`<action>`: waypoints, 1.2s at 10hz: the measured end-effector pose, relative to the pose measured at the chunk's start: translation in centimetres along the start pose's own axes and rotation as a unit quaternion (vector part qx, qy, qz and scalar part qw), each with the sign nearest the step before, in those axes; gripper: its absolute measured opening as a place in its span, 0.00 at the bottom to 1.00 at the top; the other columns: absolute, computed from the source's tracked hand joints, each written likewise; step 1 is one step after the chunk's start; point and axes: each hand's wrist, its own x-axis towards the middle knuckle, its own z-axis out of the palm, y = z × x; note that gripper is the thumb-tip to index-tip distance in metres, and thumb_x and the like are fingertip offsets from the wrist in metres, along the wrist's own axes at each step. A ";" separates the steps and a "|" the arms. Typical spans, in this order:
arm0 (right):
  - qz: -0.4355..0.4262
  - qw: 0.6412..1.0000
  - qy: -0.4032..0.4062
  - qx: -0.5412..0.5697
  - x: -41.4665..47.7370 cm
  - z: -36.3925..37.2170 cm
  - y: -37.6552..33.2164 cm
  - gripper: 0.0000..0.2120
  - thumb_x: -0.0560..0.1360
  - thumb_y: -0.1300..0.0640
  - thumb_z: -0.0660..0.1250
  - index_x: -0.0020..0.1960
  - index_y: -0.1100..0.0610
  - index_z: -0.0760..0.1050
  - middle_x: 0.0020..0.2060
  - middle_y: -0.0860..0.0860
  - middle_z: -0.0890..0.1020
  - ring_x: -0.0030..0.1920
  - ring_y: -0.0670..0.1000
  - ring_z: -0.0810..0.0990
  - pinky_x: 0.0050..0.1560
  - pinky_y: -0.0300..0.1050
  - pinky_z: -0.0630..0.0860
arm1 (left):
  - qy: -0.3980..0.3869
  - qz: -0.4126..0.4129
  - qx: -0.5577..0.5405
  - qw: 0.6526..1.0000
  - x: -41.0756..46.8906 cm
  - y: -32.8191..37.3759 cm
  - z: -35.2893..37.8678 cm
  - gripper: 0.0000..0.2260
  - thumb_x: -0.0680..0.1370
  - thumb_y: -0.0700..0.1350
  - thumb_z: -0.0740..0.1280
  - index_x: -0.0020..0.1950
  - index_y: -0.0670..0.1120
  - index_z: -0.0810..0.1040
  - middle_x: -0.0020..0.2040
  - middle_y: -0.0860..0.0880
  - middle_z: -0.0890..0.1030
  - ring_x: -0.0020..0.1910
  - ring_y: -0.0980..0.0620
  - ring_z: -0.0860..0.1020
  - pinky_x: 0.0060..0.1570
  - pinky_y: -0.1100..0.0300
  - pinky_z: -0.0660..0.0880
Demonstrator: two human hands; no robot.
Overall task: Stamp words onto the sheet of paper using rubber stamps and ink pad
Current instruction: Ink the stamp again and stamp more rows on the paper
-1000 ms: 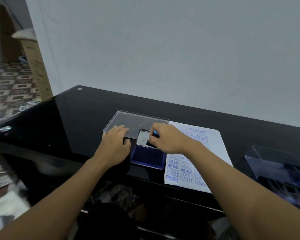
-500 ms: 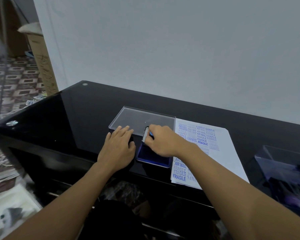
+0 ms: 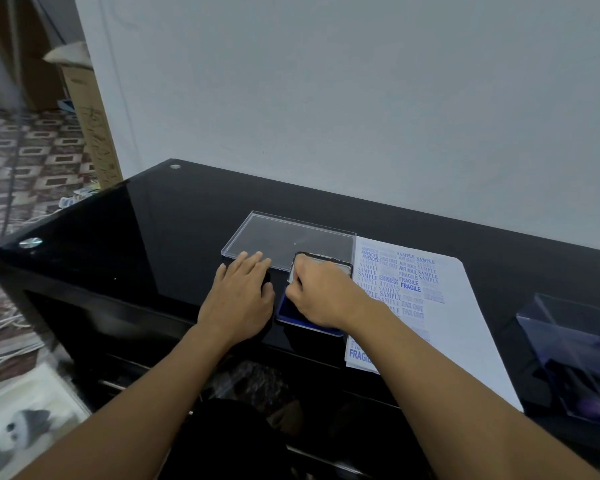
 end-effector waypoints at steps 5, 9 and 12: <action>0.017 1.000 0.020 0.012 -0.4 0.3 -0.5 0.08 0.79 0.53 0.59 0.48 0.57 0.64 0.37 0.55 0.73 0.40 0.59 0.72 0.38 0.49 0.67 | 0.001 0.003 0.014 1.000 -0.1 0.0 0.0 0.23 0.84 0.49 0.54 0.79 0.49 0.58 0.80 0.52 0.56 0.80 0.52 0.49 0.77 0.47 0.48; 0.024 0.999 0.042 0.011 -0.8 0.5 -0.9 0.07 0.79 0.53 0.58 0.47 0.55 0.63 0.33 0.52 0.69 0.38 0.59 0.71 0.36 0.48 0.64 | -0.007 0.002 0.013 1.000 -0.1 0.0 -0.2 0.23 0.84 0.49 0.53 0.80 0.49 0.57 0.81 0.52 0.55 0.80 0.52 0.48 0.77 0.47 0.48; 0.033 0.999 0.033 0.021 -0.9 0.3 -0.9 0.07 0.79 0.52 0.58 0.48 0.55 0.64 0.39 0.55 0.75 0.40 0.59 0.73 0.37 0.48 0.66 | -0.006 0.002 0.016 1.000 -0.2 0.1 -0.2 0.23 0.84 0.50 0.53 0.80 0.49 0.57 0.81 0.52 0.55 0.80 0.52 0.49 0.78 0.46 0.48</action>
